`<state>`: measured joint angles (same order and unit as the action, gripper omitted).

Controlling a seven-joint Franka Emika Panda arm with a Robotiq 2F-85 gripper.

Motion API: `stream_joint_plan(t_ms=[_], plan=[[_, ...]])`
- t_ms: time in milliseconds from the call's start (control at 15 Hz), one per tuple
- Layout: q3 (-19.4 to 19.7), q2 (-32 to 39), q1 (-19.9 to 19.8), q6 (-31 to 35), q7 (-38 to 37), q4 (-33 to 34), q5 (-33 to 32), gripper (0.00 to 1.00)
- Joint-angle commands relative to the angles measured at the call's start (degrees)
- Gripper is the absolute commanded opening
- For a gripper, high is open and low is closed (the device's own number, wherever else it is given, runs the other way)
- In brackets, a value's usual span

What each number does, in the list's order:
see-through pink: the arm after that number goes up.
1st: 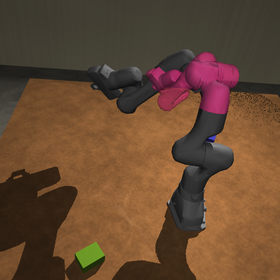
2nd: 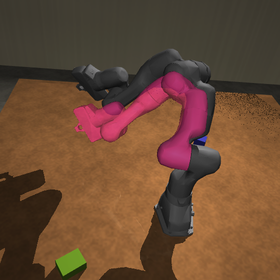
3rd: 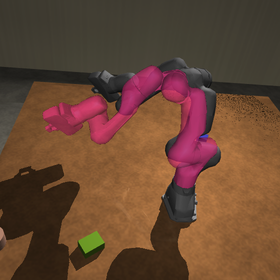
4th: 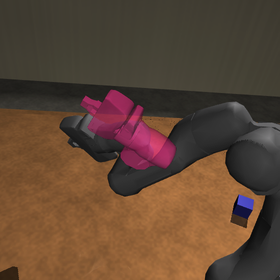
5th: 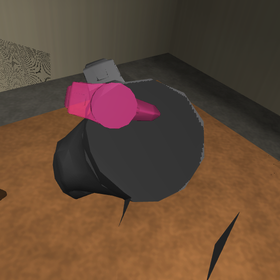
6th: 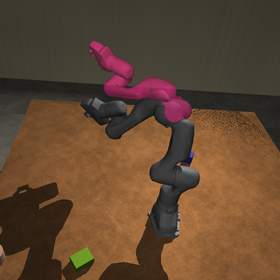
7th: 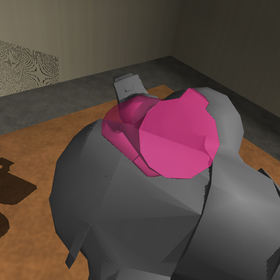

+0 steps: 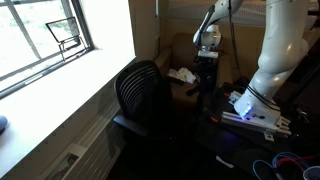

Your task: Hang the black clothing from the sofa on the backrest of the black chair

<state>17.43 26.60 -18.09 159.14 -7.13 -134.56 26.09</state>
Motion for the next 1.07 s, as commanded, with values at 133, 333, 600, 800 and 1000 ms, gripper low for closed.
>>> stream_joint_plan(t_ms=[133, 333, 600, 800, 1000], plan=[[-1.31, 14.65, -12.66, 10.58, -3.27, 11.29, 2.89, 1.0], [0.93, 14.13, -12.46, 8.65, -6.27, 10.26, 0.05, 1.0], [2.57, 18.35, -11.85, 11.24, -12.22, 13.35, 2.23, 1.0], [1.11, 22.66, -13.89, 15.22, -18.55, 19.49, 6.02, 1.0], [3.89, 31.14, -14.13, 14.39, -26.63, 30.56, 7.77, 1.0]])
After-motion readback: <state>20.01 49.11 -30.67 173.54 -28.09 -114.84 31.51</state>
